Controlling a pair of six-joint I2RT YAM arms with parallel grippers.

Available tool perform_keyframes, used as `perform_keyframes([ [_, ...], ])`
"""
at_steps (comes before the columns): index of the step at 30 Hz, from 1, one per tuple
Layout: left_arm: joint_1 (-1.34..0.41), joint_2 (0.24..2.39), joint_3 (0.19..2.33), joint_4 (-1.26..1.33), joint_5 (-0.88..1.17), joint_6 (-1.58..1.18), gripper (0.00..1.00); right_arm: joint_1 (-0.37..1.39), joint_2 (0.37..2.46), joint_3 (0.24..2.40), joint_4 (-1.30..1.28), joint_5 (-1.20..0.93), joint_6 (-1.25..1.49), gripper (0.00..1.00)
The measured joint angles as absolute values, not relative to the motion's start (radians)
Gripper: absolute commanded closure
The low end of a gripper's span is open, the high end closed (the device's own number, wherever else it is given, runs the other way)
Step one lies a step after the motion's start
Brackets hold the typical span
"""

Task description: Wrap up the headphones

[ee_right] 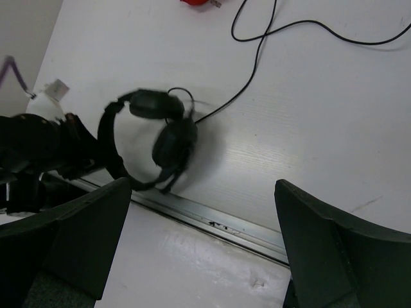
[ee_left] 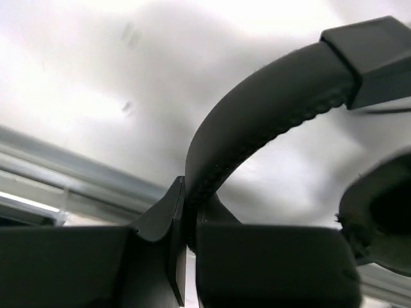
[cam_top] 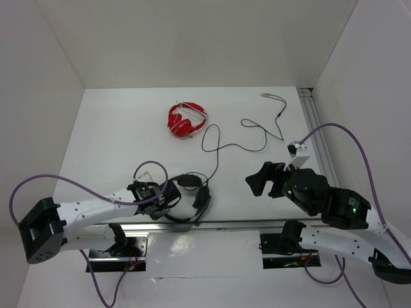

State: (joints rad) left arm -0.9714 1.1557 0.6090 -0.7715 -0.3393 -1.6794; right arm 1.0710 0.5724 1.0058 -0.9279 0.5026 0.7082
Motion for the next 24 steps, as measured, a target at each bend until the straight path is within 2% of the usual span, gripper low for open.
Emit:
perform_keyframes([
  [5,-0.908,1.053,0.890,-0.876,-0.535,-1.476,1.00,1.071,0.572,1.006,-0.928,0.493,0.708,0.00],
  [9,-0.739,1.061,1.178,-0.835,-0.566,-1.153,1.00,1.071,0.563,1.006,-0.926,0.485,0.704,0.00],
  [12,-0.584,1.163,1.426,-0.838,-0.530,-0.899,1.00,1.071,0.507,0.989,-0.869,0.471,0.680,0.00],
  [17,-0.445,1.245,1.626,-0.842,-0.432,-0.649,1.00,1.071,0.382,0.925,-0.730,0.428,0.605,0.00],
  [20,-0.390,1.244,1.684,-0.881,-0.356,-0.570,1.00,1.071,0.447,0.924,-0.656,0.412,0.554,0.00],
  [24,-0.344,1.223,1.715,-0.914,-0.224,-0.501,1.00,1.071,0.687,0.930,-0.564,0.387,0.455,0.00],
])
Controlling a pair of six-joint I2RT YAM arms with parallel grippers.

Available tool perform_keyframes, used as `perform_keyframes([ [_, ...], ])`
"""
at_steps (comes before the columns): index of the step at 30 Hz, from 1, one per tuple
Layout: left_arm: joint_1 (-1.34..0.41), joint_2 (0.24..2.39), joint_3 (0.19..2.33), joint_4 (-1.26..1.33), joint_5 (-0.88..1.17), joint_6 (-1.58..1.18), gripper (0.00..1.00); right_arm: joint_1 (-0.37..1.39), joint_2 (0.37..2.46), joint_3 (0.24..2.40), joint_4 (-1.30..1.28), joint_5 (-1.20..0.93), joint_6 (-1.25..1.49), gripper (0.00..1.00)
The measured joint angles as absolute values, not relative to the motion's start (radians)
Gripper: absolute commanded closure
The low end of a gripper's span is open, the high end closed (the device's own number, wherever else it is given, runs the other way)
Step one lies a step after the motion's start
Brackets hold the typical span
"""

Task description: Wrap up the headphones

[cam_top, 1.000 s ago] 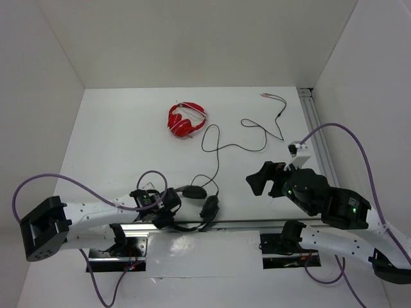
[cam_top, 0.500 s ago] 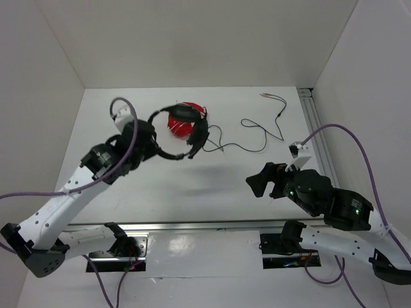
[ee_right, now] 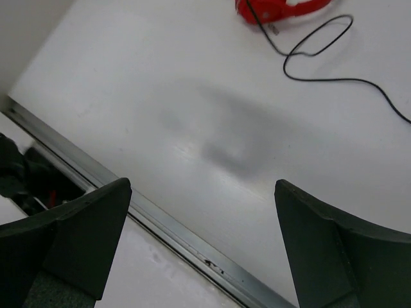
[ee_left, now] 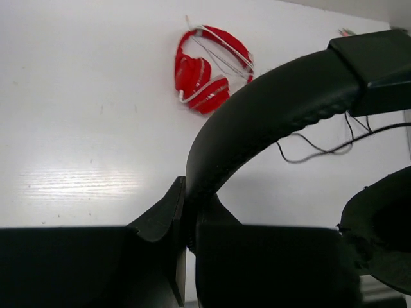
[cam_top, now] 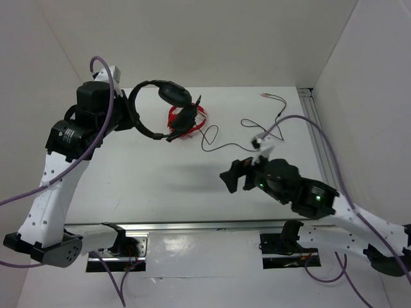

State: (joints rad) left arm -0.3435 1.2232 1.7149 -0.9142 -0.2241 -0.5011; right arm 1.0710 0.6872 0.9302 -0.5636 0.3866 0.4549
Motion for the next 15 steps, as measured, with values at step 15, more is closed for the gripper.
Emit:
perform_keyframes([
  [15,-0.220,1.145,1.736,-1.067,0.068,-0.445,1.00,1.068,0.883,0.856,-0.130,0.191,0.065,0.06],
])
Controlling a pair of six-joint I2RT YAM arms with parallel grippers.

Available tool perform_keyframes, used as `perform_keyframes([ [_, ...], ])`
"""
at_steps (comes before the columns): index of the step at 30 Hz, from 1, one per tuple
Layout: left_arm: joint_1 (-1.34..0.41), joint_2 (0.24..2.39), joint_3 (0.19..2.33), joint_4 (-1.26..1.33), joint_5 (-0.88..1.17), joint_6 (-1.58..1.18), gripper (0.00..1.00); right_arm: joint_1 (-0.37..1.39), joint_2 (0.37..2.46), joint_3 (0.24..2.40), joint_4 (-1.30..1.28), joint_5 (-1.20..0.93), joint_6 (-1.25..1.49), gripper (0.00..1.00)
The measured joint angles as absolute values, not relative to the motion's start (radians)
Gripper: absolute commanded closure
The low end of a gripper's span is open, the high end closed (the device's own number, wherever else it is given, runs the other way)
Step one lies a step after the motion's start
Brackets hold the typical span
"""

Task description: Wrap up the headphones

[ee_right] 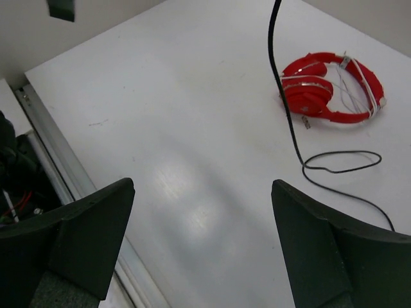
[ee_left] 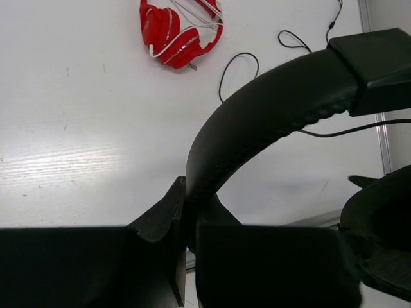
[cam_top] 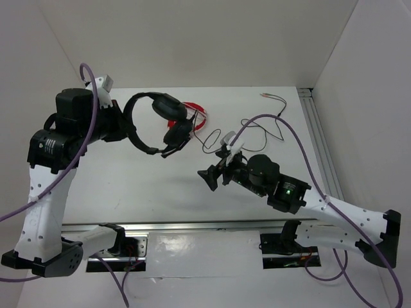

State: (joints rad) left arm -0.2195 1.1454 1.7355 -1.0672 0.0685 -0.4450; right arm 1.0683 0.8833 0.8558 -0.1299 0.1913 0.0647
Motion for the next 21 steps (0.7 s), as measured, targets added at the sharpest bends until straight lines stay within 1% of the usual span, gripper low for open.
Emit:
perform_keyframes([
  [5,-0.204,1.129,1.736,-1.084,0.137,-0.449,1.00,1.015,0.946,0.759,0.009,0.183,0.014,0.07],
  [6,-0.202,1.122,1.736,-1.086,0.148,-0.450,1.00,0.989,0.954,0.744,0.026,0.173,0.008,0.07],
  [9,-0.192,1.098,1.736,-1.092,0.174,-0.459,1.00,0.873,0.992,0.731,0.087,0.108,0.012,0.12],
  [13,-0.187,1.063,1.736,-1.095,0.211,-0.479,1.00,0.745,1.050,0.730,0.189,0.007,0.043,0.19],
  [14,-0.187,1.055,1.736,-1.096,0.222,-0.483,1.00,0.725,1.066,0.729,0.217,-0.021,0.049,0.25],
  [18,-0.187,1.024,1.719,-1.089,0.273,-0.510,1.00,0.685,1.133,0.728,0.303,-0.113,0.076,0.39],
  [20,-0.187,1.013,1.708,-1.091,0.296,-0.527,1.00,0.675,1.174,0.729,0.349,-0.153,0.097,0.39],
  [21,-0.187,1.010,1.707,-1.091,0.304,-0.531,1.00,0.673,1.196,0.729,0.368,-0.176,0.110,0.41],
])
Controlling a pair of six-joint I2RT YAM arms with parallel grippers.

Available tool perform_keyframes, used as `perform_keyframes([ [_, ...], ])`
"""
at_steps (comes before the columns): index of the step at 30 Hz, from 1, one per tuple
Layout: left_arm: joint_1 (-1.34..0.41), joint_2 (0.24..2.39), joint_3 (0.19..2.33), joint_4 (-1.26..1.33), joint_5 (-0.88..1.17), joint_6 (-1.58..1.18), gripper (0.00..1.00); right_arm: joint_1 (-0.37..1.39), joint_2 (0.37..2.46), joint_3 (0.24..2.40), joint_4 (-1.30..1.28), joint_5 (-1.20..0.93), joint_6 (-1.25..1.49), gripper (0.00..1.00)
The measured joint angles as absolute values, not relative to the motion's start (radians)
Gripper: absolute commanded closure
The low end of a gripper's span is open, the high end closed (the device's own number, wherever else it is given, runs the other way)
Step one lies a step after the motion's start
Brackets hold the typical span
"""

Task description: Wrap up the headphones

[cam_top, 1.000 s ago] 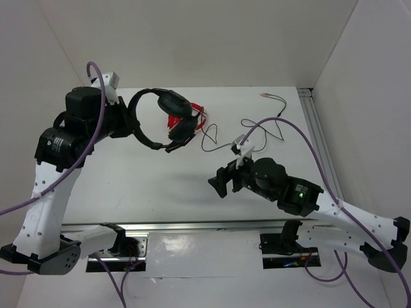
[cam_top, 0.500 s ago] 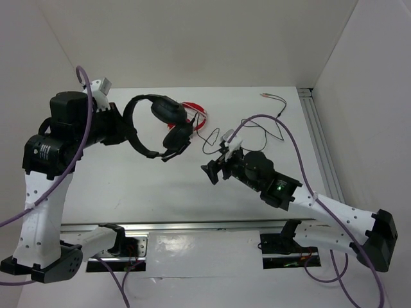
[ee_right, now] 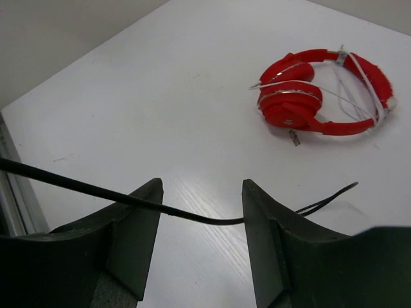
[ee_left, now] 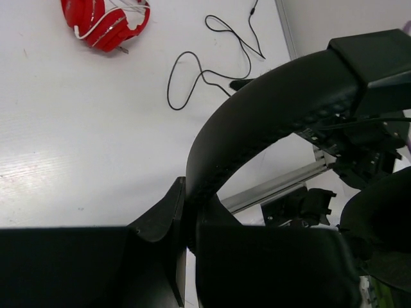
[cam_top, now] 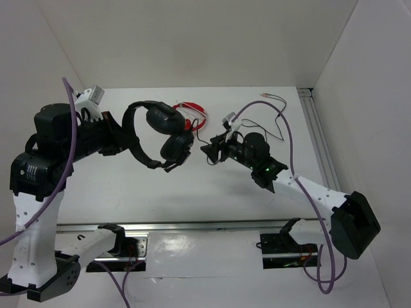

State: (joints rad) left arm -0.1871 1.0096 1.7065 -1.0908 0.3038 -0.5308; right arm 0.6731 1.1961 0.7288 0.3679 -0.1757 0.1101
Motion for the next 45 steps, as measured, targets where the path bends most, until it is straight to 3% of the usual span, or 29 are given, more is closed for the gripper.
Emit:
perform_keyframes([
  [2,-0.187,1.007,1.705,-1.089,0.317,-0.538,1.00,0.673,1.231,0.728,0.405,-0.217,0.135,0.50],
  [3,-0.187,1.007,1.703,-1.086,0.320,-0.543,1.00,0.673,1.241,0.728,0.421,-0.230,0.145,0.74],
  [6,-0.187,1.005,1.694,-1.084,0.323,-0.558,1.00,0.678,1.249,0.727,0.471,-0.246,0.171,1.00],
  [12,-0.187,0.975,1.626,-1.050,0.287,-0.662,1.00,0.730,1.248,0.709,0.535,-0.138,0.210,1.00],
  [19,-0.187,0.804,1.323,-0.931,0.183,-0.966,1.00,0.995,1.247,0.686,0.504,0.220,0.290,1.00],
  [27,-0.186,0.792,1.229,-0.885,0.004,-1.187,1.00,1.246,1.404,0.887,0.332,0.482,0.287,1.00],
  [35,-0.171,0.908,1.221,-0.862,-0.214,-1.141,1.00,1.431,1.406,0.941,0.205,0.581,0.232,1.00],
  [45,-0.181,1.040,1.184,-0.897,-0.313,-0.933,1.00,1.448,1.374,1.087,0.038,0.709,0.130,1.00],
])
